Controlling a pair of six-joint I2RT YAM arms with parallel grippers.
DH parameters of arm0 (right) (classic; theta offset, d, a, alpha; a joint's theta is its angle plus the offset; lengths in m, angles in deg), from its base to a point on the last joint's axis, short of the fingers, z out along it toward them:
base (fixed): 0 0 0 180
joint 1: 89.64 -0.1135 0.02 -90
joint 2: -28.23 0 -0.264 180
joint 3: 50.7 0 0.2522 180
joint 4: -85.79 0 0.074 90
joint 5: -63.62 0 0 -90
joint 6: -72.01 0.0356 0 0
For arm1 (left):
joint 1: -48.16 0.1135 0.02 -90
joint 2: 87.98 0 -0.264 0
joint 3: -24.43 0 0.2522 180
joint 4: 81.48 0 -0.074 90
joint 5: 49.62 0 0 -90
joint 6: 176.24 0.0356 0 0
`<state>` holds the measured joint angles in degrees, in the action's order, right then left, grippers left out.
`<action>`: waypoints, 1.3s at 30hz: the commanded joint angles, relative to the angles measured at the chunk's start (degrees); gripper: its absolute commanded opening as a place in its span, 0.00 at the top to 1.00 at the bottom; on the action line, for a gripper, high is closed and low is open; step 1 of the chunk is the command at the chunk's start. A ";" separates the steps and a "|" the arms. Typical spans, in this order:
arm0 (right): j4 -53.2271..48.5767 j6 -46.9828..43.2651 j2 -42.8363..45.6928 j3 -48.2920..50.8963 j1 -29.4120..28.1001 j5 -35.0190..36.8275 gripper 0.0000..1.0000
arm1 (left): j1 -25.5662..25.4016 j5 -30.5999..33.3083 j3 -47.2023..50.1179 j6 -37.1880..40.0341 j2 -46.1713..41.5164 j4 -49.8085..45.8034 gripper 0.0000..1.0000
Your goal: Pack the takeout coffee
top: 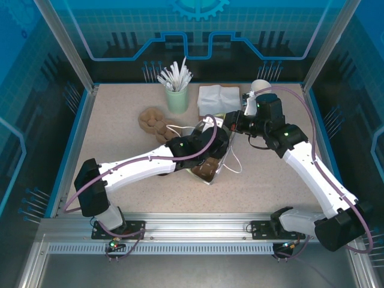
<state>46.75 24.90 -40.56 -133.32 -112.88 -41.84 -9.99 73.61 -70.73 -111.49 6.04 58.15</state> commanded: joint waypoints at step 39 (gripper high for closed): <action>1.24 -14.95 0.61 -2.57 -0.75 -6.91 1.00 | -1.26 3.60 5.28 9.92 -4.91 4.73 0.30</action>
<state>47.08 12.27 -40.56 -132.97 -112.88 -46.41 -10.91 75.75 -65.66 -103.01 2.72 63.64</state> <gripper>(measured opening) 0.061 0.705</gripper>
